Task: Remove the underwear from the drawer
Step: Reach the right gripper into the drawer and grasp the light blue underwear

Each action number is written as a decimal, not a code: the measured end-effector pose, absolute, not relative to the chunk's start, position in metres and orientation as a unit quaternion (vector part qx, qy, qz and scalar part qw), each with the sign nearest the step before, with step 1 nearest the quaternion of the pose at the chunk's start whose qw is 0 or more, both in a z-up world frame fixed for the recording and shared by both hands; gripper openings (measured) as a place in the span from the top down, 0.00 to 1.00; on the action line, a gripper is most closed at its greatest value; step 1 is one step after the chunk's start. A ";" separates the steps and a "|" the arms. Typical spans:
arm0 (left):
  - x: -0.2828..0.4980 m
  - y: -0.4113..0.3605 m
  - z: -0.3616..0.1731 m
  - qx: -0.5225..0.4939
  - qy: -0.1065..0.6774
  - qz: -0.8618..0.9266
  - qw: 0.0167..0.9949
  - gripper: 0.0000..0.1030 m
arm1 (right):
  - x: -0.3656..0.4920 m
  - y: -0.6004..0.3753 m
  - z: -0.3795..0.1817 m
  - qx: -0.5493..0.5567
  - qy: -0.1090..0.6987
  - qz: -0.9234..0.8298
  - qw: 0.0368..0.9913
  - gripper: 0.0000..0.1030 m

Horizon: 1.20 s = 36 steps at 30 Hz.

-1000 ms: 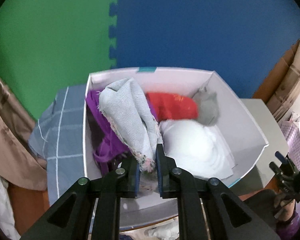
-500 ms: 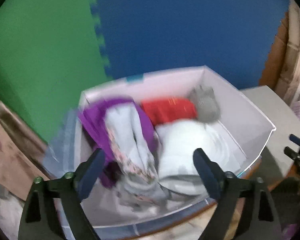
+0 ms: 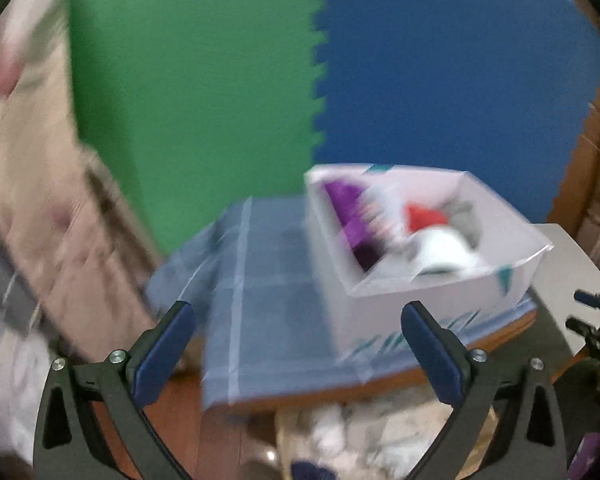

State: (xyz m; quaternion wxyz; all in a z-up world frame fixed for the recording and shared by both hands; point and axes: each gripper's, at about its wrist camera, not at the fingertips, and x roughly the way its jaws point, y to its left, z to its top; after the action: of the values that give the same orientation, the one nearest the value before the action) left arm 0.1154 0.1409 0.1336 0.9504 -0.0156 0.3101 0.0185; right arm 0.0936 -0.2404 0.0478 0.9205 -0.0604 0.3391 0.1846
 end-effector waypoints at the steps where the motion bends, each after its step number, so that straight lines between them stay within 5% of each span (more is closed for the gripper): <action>1: 0.110 0.151 0.127 -0.024 0.316 0.026 0.948 0.01 | 0.093 -0.228 0.044 -0.062 0.356 0.215 0.907 0.23; 14: 0.073 0.216 0.060 -0.113 0.343 0.125 0.924 0.01 | 0.111 -0.074 -0.094 -0.013 0.651 0.298 0.698 0.23; 36: 0.065 0.232 0.056 -0.163 0.329 0.129 0.921 0.01 | 0.140 -0.019 -0.189 -0.131 0.737 0.223 0.625 0.23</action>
State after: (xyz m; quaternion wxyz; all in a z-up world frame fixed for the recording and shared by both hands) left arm 0.0650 0.2316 0.0562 0.9210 -0.1633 0.3292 0.1291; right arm 0.1398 -0.0190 -0.1887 0.6250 -0.1306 0.7367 0.2227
